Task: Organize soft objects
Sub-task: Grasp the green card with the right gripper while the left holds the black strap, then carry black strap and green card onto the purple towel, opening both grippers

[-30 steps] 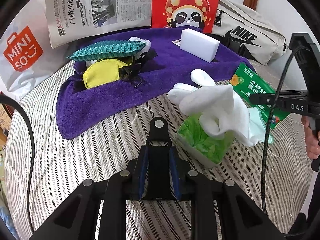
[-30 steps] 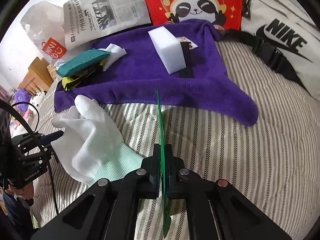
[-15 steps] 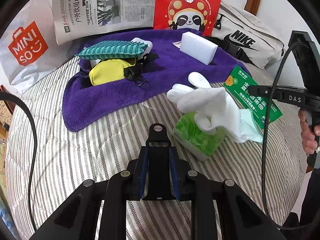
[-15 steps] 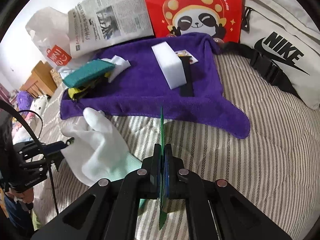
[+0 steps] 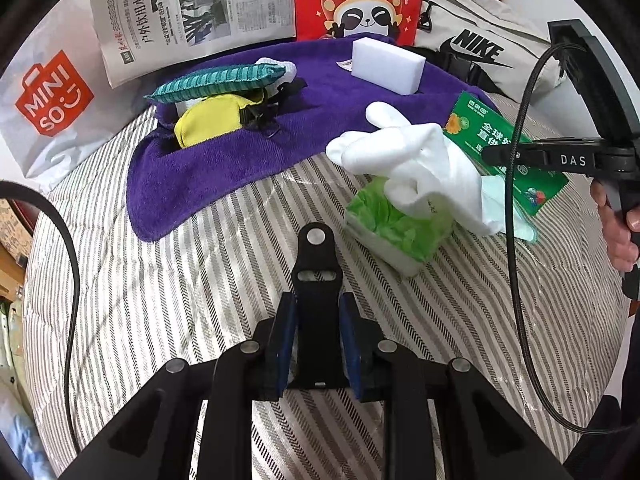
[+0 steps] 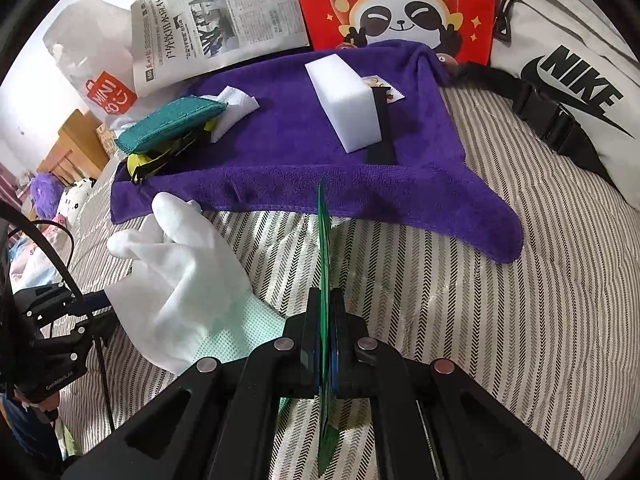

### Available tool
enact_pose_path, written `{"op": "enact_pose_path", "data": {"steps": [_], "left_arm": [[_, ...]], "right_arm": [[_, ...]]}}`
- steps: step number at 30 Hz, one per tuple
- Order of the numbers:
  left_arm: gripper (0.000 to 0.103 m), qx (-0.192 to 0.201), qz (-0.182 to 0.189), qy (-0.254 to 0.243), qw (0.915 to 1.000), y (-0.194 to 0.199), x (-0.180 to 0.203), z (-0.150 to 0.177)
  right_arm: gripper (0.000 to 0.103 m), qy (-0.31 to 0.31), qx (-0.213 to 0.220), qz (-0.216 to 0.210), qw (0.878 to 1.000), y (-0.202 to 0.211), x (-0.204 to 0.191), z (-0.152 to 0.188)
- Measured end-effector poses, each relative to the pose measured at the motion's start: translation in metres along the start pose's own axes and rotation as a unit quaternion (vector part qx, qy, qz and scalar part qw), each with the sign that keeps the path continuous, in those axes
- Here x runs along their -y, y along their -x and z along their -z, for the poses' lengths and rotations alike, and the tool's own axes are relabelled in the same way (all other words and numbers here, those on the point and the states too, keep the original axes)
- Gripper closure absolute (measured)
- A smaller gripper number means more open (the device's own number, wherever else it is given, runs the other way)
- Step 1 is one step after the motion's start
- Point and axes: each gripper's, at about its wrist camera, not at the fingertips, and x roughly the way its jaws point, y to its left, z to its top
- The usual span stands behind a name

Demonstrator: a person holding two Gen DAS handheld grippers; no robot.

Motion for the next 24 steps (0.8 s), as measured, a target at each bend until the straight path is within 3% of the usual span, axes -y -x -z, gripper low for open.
{"op": "enact_pose_path", "data": {"steps": [10,16,24], "left_arm": [[0.083,-0.001,-0.001,-0.001,1.0000,0.000,0.003,0.000],[0.083,0.001,0.017,0.020,0.9997,0.001,-0.003,-0.002],[0.083,0.027,0.026,0.031,0.9988,0.021,-0.010,-0.011]], "right_arm": [[0.100,0.002,0.002,-0.006,1.000,0.000,-0.004,0.001],[0.100,0.006,0.020,-0.011,1.000,0.019,-0.006,0.000],[0.100,0.012,0.036,-0.021,0.999,0.034,-0.011,-0.010]]}}
